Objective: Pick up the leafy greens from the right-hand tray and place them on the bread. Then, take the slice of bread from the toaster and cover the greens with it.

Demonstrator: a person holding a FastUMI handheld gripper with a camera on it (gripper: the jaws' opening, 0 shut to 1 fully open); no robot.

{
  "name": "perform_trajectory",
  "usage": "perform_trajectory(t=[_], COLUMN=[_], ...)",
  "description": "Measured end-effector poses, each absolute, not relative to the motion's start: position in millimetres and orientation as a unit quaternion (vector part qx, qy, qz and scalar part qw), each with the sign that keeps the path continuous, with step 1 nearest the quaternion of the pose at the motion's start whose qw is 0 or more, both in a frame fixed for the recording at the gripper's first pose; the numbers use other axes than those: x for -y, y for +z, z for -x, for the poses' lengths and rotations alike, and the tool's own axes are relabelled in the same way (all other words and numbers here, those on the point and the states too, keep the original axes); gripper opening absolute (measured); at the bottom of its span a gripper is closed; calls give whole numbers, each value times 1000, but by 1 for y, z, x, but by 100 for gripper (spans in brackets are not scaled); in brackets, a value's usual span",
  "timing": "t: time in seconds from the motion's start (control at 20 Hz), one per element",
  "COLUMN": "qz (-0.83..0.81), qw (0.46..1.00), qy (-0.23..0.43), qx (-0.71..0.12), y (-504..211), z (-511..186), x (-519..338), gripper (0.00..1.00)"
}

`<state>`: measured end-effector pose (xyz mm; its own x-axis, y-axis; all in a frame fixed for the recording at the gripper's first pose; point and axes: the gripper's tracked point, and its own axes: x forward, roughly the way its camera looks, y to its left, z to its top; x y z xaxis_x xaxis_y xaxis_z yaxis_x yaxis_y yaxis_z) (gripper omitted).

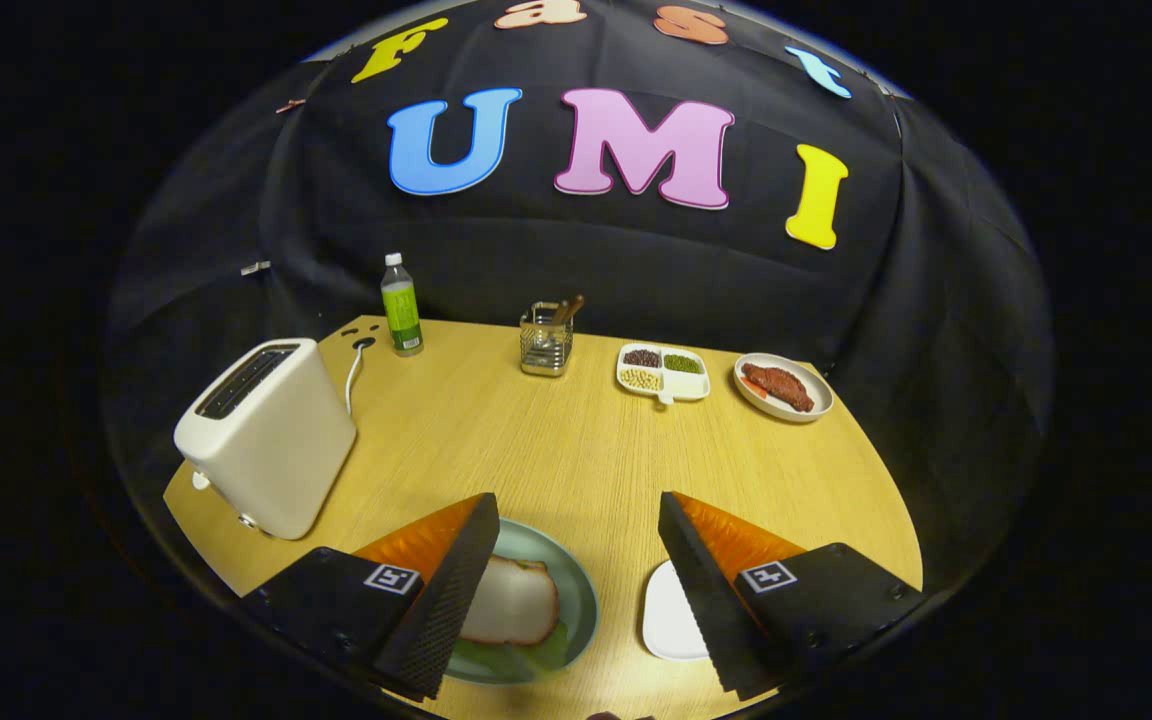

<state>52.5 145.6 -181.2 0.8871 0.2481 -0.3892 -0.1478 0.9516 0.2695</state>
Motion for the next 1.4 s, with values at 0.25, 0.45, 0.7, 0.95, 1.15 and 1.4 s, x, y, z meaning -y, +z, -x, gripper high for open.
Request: perform_trajectory(t=[0.25,0.45,0.7,0.95,1.15,1.4], qz=[-110,-82,-59,-8,11,-3], qw=[980,988,991,996,996,997], qy=[104,113,121,89,83,78], qx=[-132,-69,-13,17,21,6], y=[-105,-46,5,19,14,6], z=[-57,-44,-14,16,28,28], x=[-121,-104,-92,-69,-68,-72], gripper=[100,100,98,98,98,98])
